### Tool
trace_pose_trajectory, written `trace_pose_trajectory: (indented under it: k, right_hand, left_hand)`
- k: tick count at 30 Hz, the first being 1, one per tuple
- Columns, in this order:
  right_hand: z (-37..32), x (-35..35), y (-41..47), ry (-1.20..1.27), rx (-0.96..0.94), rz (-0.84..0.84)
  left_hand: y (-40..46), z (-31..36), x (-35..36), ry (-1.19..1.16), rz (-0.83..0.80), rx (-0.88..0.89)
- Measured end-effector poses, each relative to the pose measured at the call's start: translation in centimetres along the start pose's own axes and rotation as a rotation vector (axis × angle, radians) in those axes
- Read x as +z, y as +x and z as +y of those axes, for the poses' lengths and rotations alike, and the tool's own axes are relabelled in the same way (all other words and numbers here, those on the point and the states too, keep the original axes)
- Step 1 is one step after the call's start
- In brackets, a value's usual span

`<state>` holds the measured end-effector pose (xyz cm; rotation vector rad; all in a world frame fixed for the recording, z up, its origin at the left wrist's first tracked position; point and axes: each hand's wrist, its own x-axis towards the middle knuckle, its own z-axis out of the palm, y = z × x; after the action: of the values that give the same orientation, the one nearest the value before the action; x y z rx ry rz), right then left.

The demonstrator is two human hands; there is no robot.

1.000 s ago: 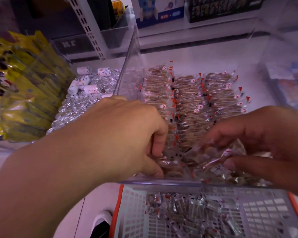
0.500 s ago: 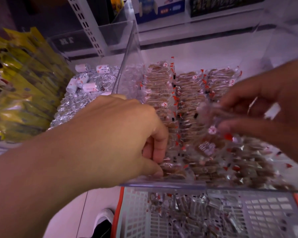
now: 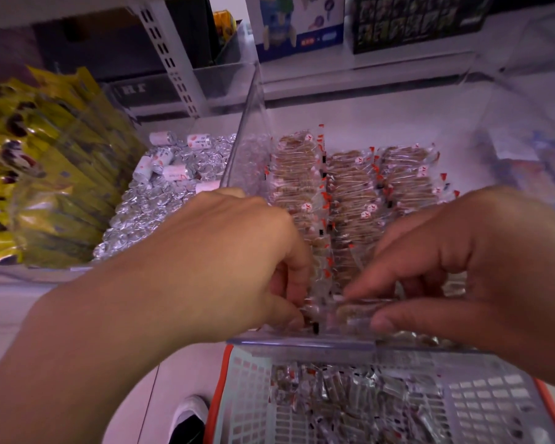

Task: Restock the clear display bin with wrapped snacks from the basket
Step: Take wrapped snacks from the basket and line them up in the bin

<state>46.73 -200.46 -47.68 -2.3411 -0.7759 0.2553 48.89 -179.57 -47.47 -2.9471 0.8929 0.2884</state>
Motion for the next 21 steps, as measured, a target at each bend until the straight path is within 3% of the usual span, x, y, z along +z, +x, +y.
trace_pose_trajectory:
  k: [6, 12, 15, 19, 21]
  right_hand:
    - [0.4, 1.5, 0.3, 0.006, -0.026, -0.125]
    - [1.2, 3.0, 1.9, 0.248, 0.204, -0.087]
    - [1.8, 3.6, 2.2, 0.284, 0.307, -0.035]
    - [1.9, 3.4, 2.3, 0.400, 0.405, -0.090]
    - [1.8, 3.3, 2.2, 0.426, 0.435, -0.111]
  left_hand:
    - [0.2, -1.3, 0.6, -0.066, 0.000, 0.060]
    - [0.0, -1.8, 0.5, -0.349, 0.020, 0.189]
    - [0.4, -1.7, 0.8, -0.267, 0.008, 0.216]
    - [0.0, -2.0, 0.9, -0.238, 0.000, 0.206]
    - [1.4, -1.7, 1.4, -0.224, -0.114, 0.092]
